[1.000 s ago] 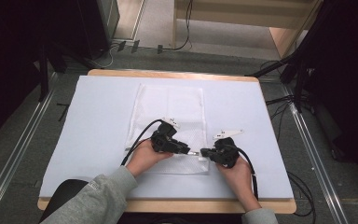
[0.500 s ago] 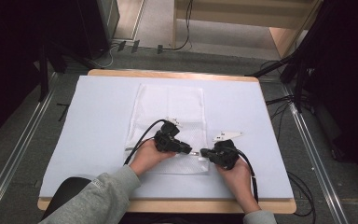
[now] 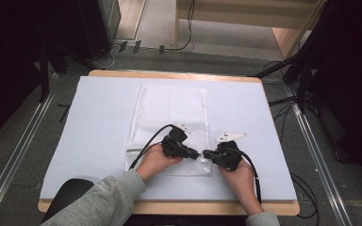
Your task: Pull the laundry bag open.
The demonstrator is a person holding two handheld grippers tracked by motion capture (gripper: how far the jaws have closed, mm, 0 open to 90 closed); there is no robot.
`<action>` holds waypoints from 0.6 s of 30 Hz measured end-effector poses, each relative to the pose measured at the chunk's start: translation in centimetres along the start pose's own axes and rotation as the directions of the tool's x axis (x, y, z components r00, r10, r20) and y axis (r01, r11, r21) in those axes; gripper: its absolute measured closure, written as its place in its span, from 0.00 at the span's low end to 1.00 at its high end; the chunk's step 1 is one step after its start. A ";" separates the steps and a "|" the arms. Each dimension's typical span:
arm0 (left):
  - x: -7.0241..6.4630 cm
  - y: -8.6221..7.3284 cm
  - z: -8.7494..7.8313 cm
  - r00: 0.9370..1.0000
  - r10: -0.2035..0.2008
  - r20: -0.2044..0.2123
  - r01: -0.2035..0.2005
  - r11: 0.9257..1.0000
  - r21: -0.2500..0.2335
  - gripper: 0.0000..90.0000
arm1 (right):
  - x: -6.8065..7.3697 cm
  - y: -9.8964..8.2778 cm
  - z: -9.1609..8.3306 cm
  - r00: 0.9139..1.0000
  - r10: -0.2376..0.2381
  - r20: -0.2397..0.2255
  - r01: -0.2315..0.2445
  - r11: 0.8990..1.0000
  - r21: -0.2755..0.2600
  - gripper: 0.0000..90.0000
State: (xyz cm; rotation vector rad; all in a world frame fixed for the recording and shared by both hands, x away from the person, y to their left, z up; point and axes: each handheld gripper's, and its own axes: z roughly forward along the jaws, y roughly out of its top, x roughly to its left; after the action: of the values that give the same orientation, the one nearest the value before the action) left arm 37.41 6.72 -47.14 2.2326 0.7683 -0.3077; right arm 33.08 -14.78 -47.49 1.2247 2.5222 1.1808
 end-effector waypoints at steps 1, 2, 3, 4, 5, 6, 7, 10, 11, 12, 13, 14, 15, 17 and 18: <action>0.1 0.0 0.0 1.000 0.000 0.002 0.000 1.000 0.002 0.89 | 0.0 0.0 0.0 1.000 0.003 -0.001 -0.003 1.000 0.002 1.00; 0.1 0.0 0.0 1.000 0.005 -0.002 -0.005 1.000 0.001 0.90 | 0.0 0.0 0.0 1.000 0.006 -0.001 -0.006 1.000 0.001 1.00; 0.1 0.1 0.0 1.000 0.009 -0.009 -0.009 1.000 0.000 0.92 | 0.0 0.0 0.0 1.000 0.010 -0.001 -0.010 1.000 0.000 1.00; 0.1 0.1 0.0 1.000 0.012 -0.014 -0.011 1.000 0.004 0.94 | 0.0 0.0 0.0 1.000 0.010 -0.001 -0.010 1.000 0.001 1.00; 0.1 0.1 0.1 1.000 0.008 -0.016 -0.008 1.000 0.004 0.96 | 0.0 0.0 0.0 1.000 0.006 -0.001 -0.006 1.000 0.002 1.00; 0.2 0.2 0.0 1.000 0.005 -0.014 -0.004 1.000 0.008 0.97 | 0.0 0.0 0.0 1.000 0.005 0.000 -0.005 1.000 0.002 1.00; 0.2 0.2 0.0 1.000 0.001 -0.013 0.000 1.000 0.011 0.97 | 0.0 0.0 0.0 1.000 0.002 0.000 -0.002 1.000 0.001 1.00; 0.5 0.3 0.0 1.000 -0.017 0.002 0.017 1.000 0.018 0.97 | 0.2 0.0 0.0 1.000 -0.014 0.011 0.014 1.000 0.000 1.00; 0.6 0.3 0.0 1.000 -0.025 0.008 0.025 1.000 0.017 0.97 | 0.2 0.0 0.0 1.000 -0.021 0.015 0.021 1.000 0.001 1.00; 0.6 0.4 0.0 0.999 -0.034 0.012 0.034 0.999 0.018 0.97 | 0.2 0.0 0.0 1.000 -0.021 0.016 0.021 1.000 -0.001 1.00; 0.7 0.4 0.0 0.999 -0.042 0.019 0.041 0.999 0.021 0.98 | 0.2 0.0 0.0 1.000 -0.024 0.015 0.024 1.000 -0.002 1.00; 0.8 0.4 0.0 0.999 -0.049 0.021 0.049 0.999 0.021 0.98 | 0.2 -0.1 0.0 1.000 -0.023 0.017 0.023 1.000 -0.002 1.00; 0.9 0.4 -0.1 0.998 -0.057 0.031 0.056 0.998 0.025 0.98 | 0.2 -0.1 0.0 1.000 -0.026 0.017 0.026 1.000 -0.003 1.00; 1.0 0.4 -0.1 0.997 -0.071 0.040 0.070 0.997 0.031 0.98 | 0.1 -0.1 0.0 1.000 -0.024 0.015 0.024 1.000 -0.003 1.00; 1.0 0.4 -0.1 0.996 -0.073 0.041 0.072 0.997 0.033 0.98 | 0.1 -0.2 0.0 1.000 -0.020 0.012 0.020 1.000 -0.006 1.00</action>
State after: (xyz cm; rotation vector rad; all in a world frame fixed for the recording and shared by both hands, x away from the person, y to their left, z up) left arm 38.51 7.03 -47.24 2.2238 0.8282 -0.4036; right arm 32.88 -14.79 -47.57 1.1992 2.5141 1.1721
